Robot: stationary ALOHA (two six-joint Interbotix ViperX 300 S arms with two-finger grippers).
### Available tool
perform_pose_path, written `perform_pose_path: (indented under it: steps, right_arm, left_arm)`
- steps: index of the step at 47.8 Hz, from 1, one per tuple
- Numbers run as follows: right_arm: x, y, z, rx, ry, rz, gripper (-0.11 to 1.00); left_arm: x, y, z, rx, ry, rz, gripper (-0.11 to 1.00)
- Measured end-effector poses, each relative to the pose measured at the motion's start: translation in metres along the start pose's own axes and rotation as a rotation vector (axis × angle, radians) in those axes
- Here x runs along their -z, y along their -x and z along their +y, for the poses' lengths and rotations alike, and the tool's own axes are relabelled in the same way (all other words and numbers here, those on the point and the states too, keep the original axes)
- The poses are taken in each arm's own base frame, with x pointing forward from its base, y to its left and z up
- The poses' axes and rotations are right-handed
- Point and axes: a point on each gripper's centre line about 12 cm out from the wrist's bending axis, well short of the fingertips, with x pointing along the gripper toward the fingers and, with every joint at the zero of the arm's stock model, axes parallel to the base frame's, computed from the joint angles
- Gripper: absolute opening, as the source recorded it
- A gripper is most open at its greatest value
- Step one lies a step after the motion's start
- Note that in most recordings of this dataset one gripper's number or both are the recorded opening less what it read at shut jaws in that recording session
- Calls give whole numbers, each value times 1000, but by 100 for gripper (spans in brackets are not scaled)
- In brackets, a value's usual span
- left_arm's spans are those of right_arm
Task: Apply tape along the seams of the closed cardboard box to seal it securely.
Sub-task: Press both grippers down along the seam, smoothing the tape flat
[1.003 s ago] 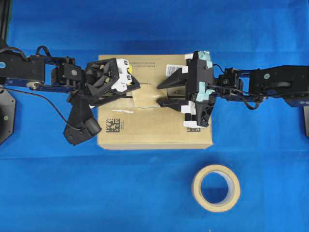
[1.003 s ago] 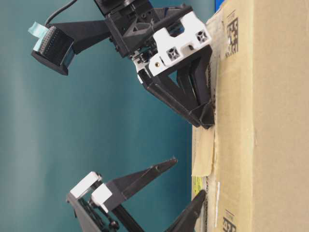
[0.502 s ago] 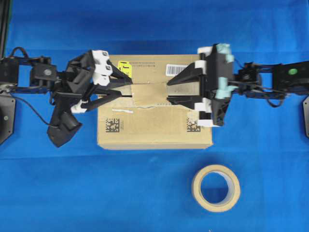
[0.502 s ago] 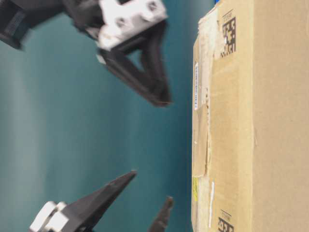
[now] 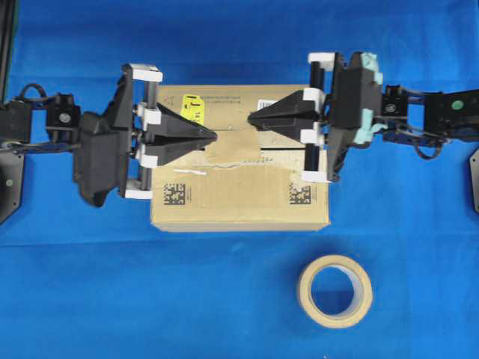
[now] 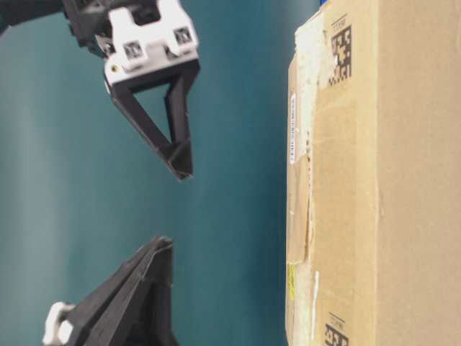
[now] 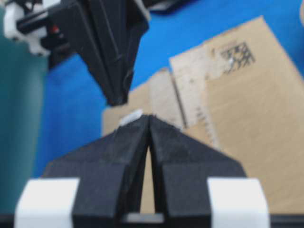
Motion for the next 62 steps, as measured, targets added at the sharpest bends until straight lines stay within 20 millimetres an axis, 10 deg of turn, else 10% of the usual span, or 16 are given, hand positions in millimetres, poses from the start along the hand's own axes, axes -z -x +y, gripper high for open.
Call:
perform_pose_path:
  steps: [37, 62]
  right_arm:
    - [56, -55, 1, 3, 7, 153, -1]
    - [84, -44, 0, 13, -19, 230, -1]
  left_arm:
    - [76, -52, -27, 20, 367, 236, 0]
    - [100, -32, -32, -25, 472, 314, 0]
